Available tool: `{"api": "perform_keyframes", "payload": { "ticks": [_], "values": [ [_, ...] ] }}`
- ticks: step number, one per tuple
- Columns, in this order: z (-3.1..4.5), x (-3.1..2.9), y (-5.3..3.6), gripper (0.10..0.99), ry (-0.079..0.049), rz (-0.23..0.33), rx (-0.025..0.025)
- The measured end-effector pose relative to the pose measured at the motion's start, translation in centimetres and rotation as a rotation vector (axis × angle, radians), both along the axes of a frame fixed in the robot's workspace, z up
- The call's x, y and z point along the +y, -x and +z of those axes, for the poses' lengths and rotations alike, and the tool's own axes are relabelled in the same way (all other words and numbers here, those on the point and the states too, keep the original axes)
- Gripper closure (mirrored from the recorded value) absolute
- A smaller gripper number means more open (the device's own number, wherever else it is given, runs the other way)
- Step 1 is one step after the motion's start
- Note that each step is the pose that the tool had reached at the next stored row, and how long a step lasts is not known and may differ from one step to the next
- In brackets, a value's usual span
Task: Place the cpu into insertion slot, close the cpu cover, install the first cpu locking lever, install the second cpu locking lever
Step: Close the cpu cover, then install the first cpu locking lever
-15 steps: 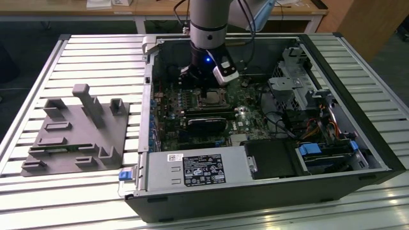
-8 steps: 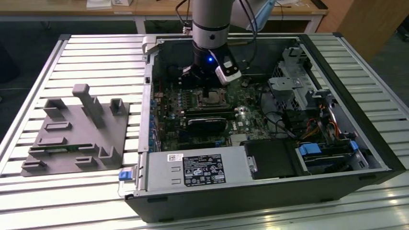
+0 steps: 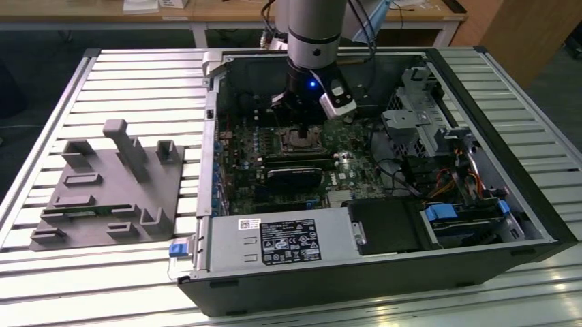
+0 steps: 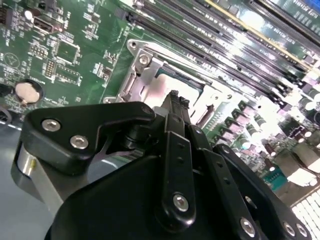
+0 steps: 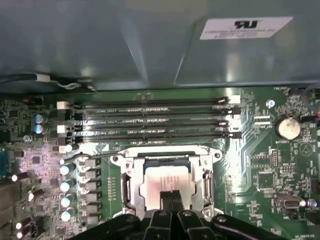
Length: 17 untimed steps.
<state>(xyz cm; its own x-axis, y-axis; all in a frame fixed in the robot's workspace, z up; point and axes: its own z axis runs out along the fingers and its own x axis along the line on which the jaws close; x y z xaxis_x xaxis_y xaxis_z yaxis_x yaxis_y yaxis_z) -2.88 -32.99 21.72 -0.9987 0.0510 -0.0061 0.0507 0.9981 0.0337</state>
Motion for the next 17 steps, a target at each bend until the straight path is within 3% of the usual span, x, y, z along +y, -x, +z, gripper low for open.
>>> {"api": "perform_keyframes", "payload": {
  "ticks": [11, 17],
  "values": [
    [2.27, 0.00, 0.00, 0.980, 0.000, 0.000, -0.0006],
    [2.34, 0.00, 0.00, 0.980, 0.000, 0.000, -0.0006]
  ]
}}
